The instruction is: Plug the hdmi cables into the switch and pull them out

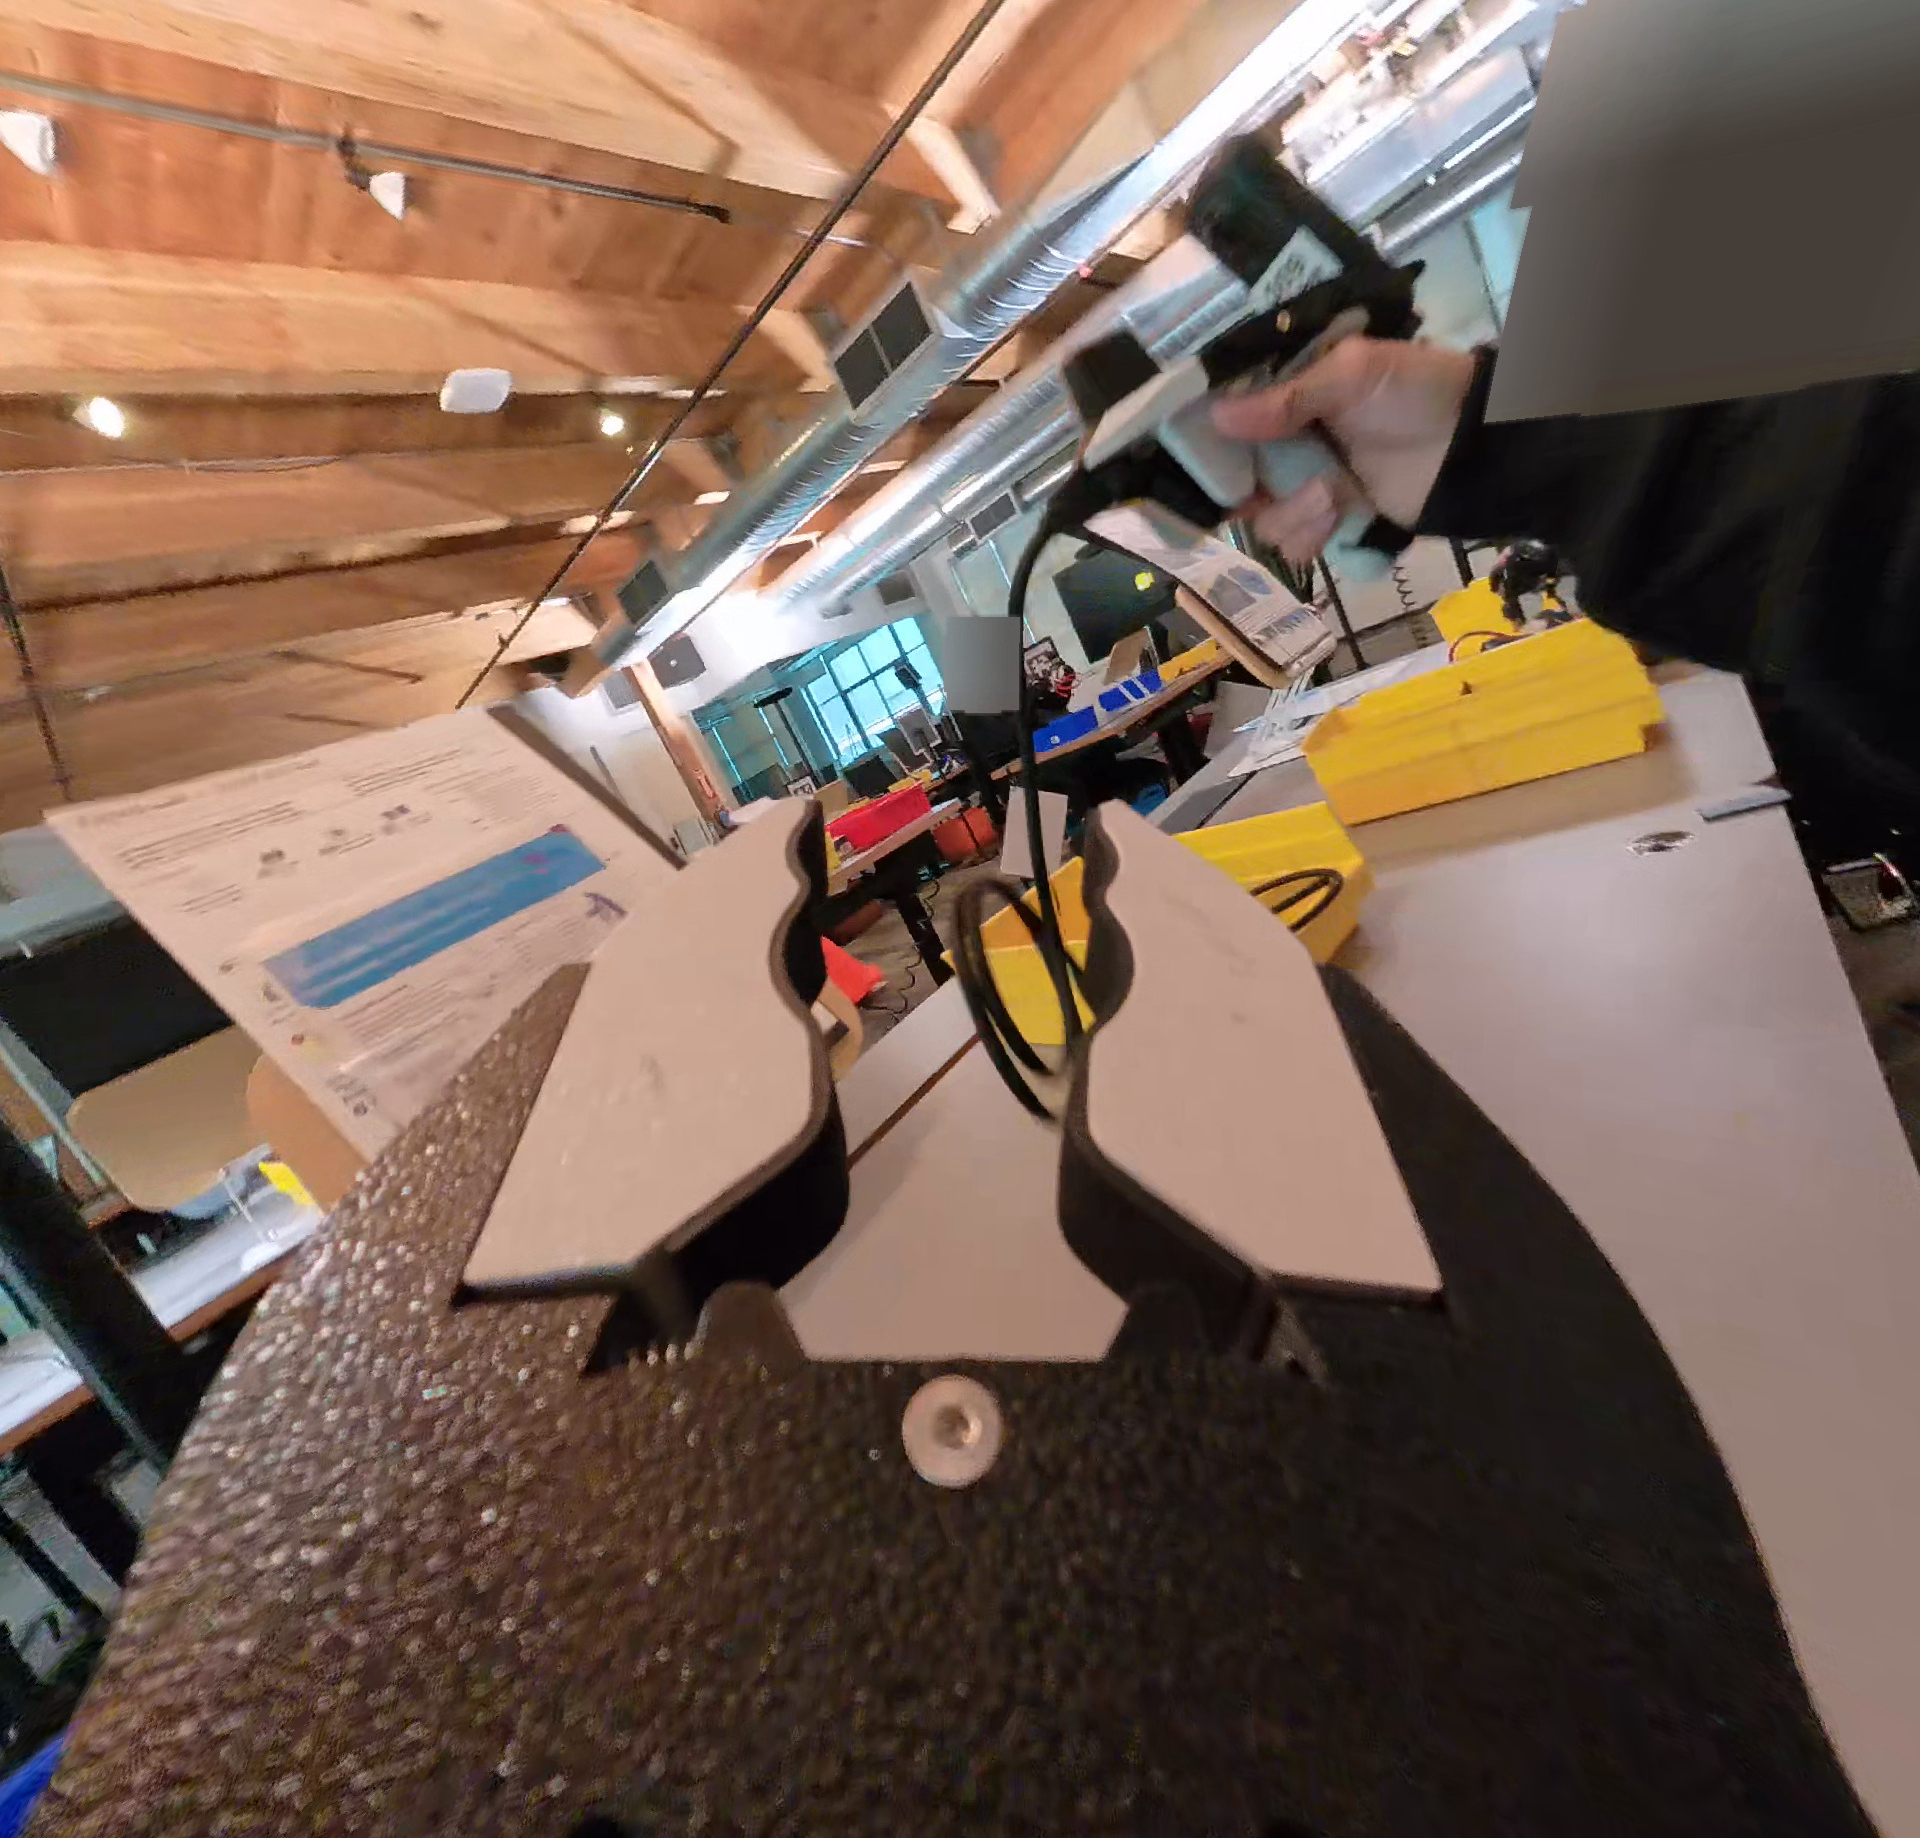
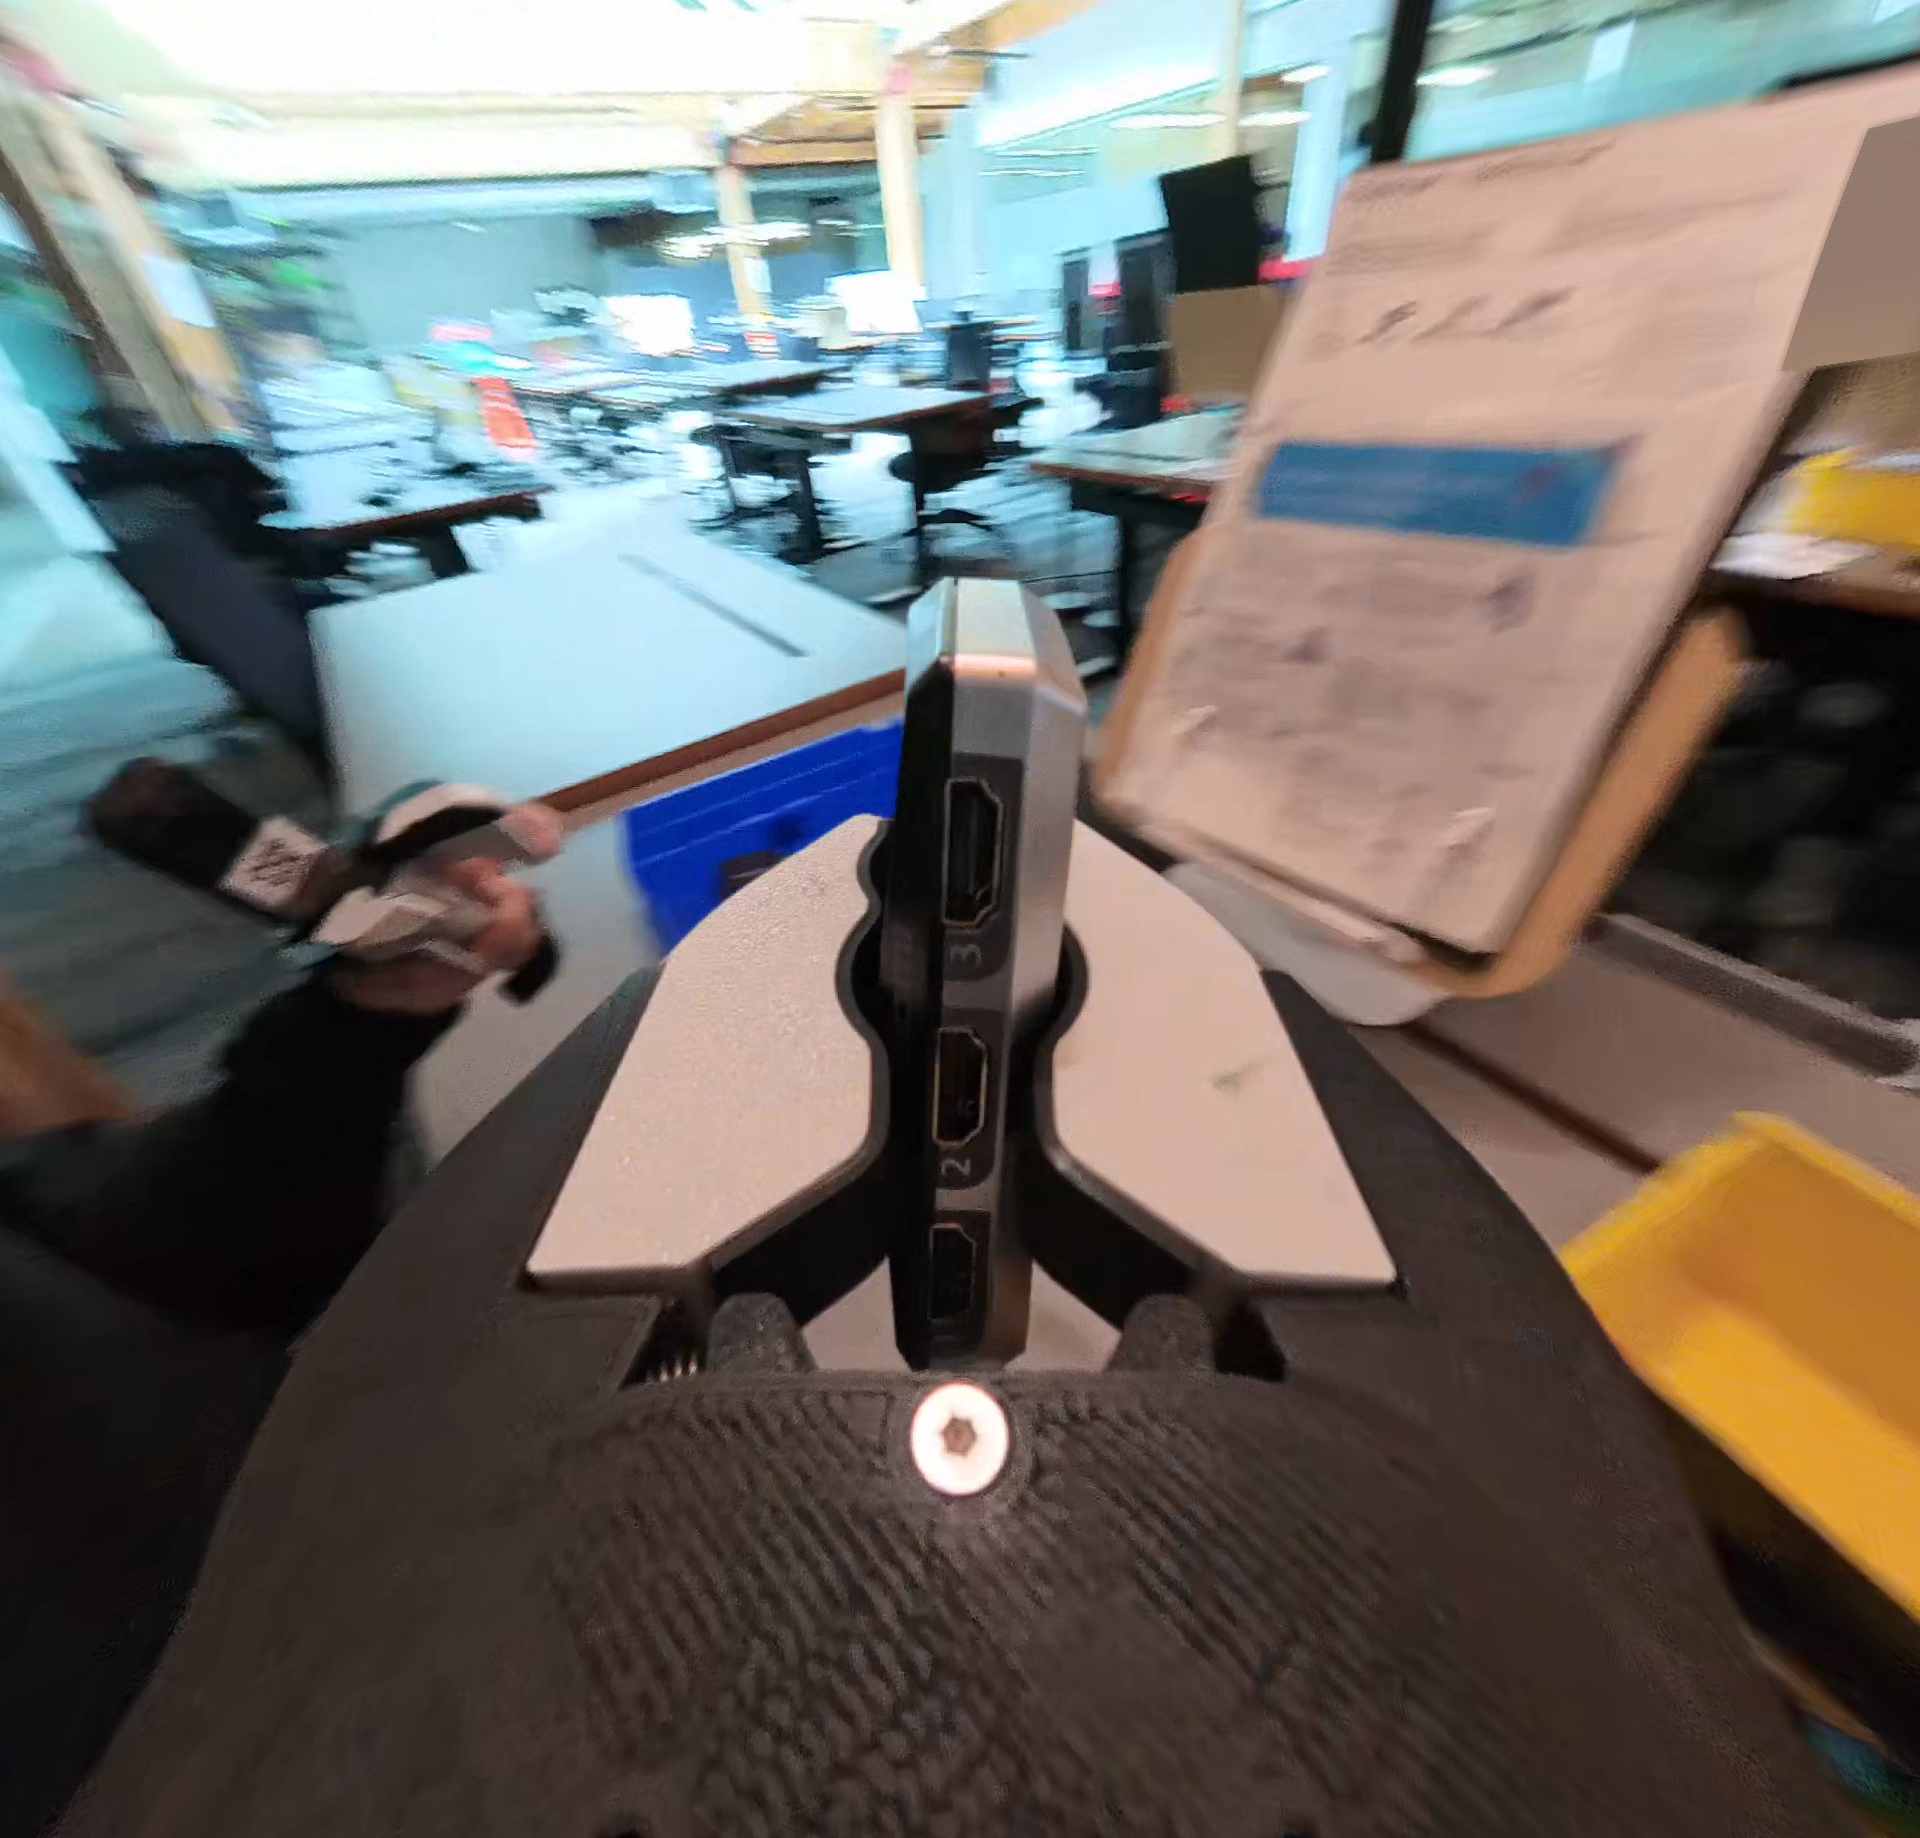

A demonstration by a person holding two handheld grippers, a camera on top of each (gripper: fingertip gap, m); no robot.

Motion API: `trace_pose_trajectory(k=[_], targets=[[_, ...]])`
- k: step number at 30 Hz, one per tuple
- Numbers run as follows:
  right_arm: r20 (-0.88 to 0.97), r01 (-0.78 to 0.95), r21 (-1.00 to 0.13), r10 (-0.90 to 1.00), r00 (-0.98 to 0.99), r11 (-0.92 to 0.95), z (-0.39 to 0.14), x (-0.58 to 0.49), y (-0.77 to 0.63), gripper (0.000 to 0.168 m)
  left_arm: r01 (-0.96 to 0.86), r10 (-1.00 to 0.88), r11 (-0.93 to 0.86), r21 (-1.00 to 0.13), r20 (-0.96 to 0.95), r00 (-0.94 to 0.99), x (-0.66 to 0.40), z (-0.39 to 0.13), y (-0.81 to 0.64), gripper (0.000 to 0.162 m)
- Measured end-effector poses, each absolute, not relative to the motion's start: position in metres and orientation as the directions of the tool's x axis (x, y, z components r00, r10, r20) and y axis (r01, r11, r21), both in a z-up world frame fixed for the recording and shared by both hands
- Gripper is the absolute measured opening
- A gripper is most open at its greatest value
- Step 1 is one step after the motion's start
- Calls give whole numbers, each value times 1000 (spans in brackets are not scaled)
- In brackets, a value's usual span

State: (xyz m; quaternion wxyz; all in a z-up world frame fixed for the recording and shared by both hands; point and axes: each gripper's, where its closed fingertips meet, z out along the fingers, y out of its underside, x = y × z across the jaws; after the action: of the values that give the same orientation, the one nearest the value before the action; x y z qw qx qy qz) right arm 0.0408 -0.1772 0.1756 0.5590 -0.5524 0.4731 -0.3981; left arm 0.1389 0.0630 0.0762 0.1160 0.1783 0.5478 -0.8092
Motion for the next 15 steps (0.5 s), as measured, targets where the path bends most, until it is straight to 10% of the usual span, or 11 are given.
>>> trace_pose_trajectory(k=[5, 15], targets=[[151, -219, -967, -986, -68, -133, 200, 39, -281, 23, 314, 63, -300, -901, -347, -936, 153, 48, 44, 45], [276, -680, -726, -949, -150, -104, 71, 80, -407, 24, 306, 134, -170, -937, -330, -934, 156, 10, 19, 46]])
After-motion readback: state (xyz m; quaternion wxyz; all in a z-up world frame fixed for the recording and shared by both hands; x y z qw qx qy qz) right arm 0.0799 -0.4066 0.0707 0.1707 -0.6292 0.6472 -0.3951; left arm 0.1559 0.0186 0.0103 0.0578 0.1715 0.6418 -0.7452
